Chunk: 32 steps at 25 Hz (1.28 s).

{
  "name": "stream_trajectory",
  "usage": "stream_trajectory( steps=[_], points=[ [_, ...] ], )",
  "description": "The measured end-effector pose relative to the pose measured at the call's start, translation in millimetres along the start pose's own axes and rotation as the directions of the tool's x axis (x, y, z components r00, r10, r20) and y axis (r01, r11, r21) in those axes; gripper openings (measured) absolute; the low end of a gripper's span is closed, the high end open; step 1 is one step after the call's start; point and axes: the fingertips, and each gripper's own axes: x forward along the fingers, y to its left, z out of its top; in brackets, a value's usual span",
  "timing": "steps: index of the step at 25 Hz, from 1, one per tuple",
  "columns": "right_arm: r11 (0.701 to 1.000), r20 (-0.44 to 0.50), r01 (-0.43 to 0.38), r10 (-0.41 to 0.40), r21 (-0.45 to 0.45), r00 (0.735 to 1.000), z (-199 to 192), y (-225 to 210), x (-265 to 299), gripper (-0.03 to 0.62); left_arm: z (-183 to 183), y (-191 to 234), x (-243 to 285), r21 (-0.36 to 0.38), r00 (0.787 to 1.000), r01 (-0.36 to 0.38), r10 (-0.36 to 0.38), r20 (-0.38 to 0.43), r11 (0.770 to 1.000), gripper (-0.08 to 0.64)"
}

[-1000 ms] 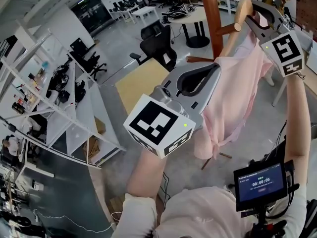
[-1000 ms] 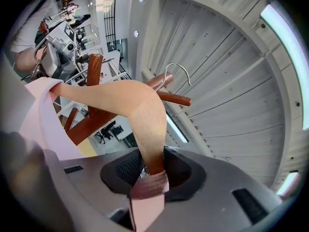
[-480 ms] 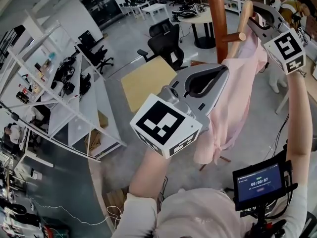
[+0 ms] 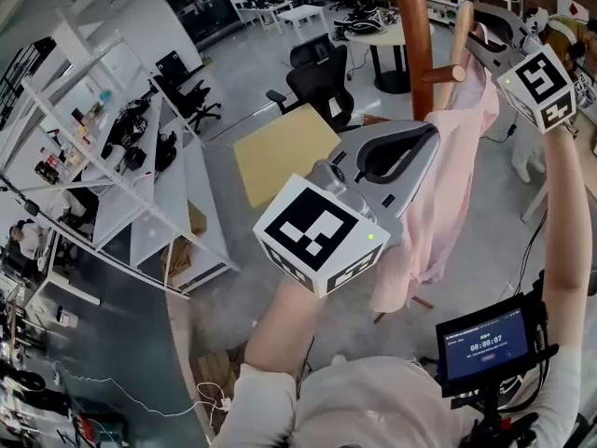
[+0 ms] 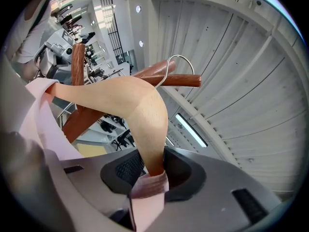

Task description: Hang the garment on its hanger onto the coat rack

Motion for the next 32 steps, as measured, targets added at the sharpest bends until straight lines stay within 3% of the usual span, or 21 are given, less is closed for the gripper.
stream_trajectory(
  steps=[11,32],
  points=[
    [0.999,-0.013,-0.043,0.043,0.027,0.999,-11,19,12,0.124,-12,1,-1,-0.01,0.999,-0.008,0.008,-0.04,1.0,0.005],
    [0.997,0.058,-0.051,0.048,0.06,0.997,-6,38,12,0.124,-19,-9,-11,-0.053,1.0,0.02,-0.02,0.003,0.998,0.006]
  ],
)
